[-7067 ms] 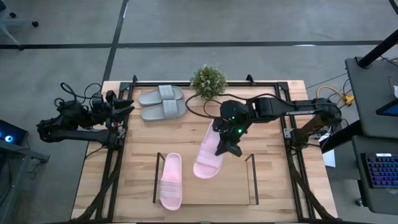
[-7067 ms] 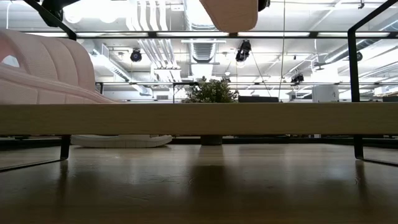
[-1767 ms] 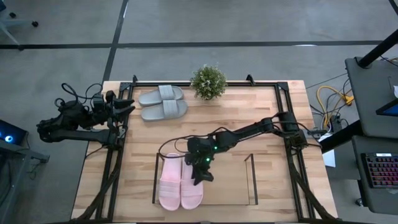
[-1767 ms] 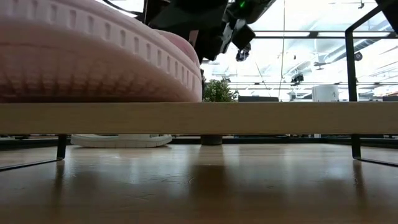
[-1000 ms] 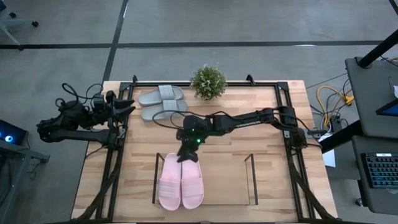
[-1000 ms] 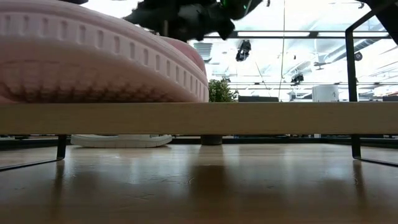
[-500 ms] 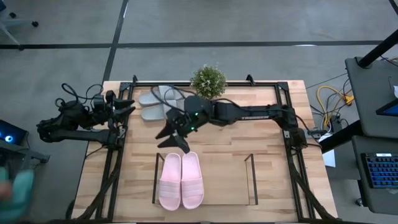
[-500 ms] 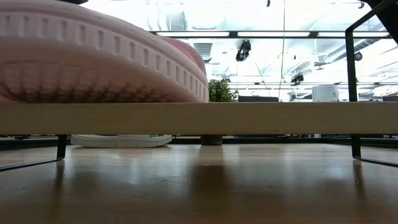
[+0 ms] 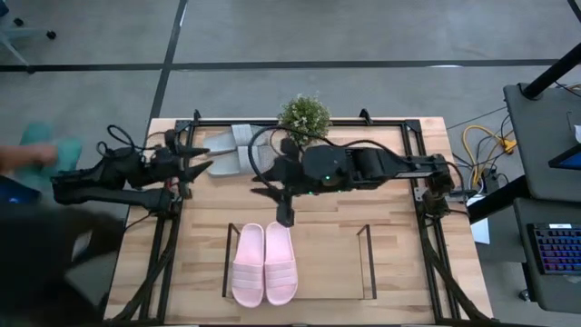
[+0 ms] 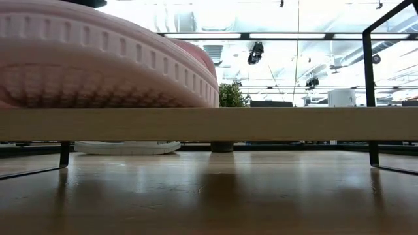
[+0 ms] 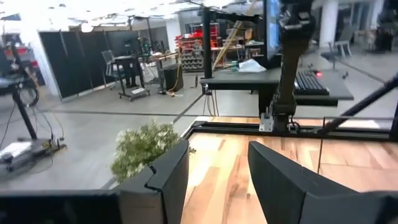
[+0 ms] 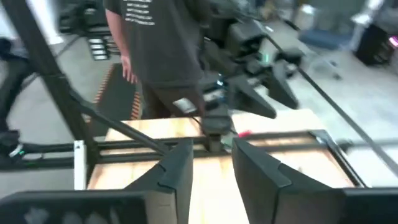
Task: Pick and place slides into the shelf
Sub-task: Put the top gray slide on the shelf
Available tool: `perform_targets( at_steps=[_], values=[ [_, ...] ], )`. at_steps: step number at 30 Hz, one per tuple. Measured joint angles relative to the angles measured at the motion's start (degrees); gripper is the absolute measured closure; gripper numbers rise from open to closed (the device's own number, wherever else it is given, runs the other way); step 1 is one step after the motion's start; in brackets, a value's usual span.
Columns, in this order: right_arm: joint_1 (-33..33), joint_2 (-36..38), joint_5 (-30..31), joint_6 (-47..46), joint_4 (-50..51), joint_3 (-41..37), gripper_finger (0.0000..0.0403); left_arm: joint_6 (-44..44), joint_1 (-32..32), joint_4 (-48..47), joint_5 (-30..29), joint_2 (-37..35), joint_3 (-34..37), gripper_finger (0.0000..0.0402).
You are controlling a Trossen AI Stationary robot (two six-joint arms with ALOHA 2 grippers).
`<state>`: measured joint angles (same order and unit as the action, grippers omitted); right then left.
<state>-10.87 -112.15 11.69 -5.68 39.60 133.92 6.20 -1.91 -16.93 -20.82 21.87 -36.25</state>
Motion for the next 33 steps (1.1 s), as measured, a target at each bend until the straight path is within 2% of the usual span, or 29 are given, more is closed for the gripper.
perform_targets(
  at_steps=[3, 8, 11, 14, 16, 20, 23, 27, 29, 33],
  values=[
    [-0.74, 1.22, 3.17, -2.25, 2.83, -0.12, 0.0316, 0.56, 0.03, 0.09, 0.52, 4.18, -1.48, 0.0251],
    [-2.21, 2.14, 7.86, 2.26, 6.16, -0.12, 0.036, 0.57, 0.04, 2.2, 0.53, 9.03, -4.11, 0.0251],
    [-2.28, 2.5, 10.48, 2.2, 14.53, -0.12, 0.0388, 2.54, 0.04, 3.96, 0.56, 10.0, -6.45, 0.0251],
    [-1.95, 2.68, 14.29, -5.42, 27.95, -0.25, 0.0391, 10.51, 0.04, 3.55, 0.55, 11.02, -8.15, 0.0251],
    [-1.92, 2.68, 16.67, -10.59, 33.33, -0.75, 0.039, 14.17, 0.03, 0.78, 0.02, 11.82, -9.09, 0.0251],
    [-3.37, 3.61, 18.36, -14.9, 32.03, -2.52, 0.039, 19.22, 0.04, -3.78, -2.67, 15.14, -10.21, 0.0251],
    [-4.82, 3.86, 18.53, -15.35, 29.4, -3.22, 0.039, 24.79, 0.04, -5.25, -8.33, 18.8, -10.3, 0.0251],
    [-5.88, 3.74, 18.64, -16.84, 28.9, -4.18, 0.039, 33.99, 0.04, -6.79, -21.43, 23.63, -9.67, 0.0251],
    [-6.23, 3.73, 19.06, -18.43, 28.88, -4.83, 0.039, 35.13, 0.04, -8.53, -27.08, 26.09, -9.21, 0.0251],
    [-7.08, 3.73, 22.52, -21.77, 29.53, -5.52, 0.039, 34.64, 0.04, -11.15, -29.14, 28.23, -9.19, 0.0251]
  ],
)
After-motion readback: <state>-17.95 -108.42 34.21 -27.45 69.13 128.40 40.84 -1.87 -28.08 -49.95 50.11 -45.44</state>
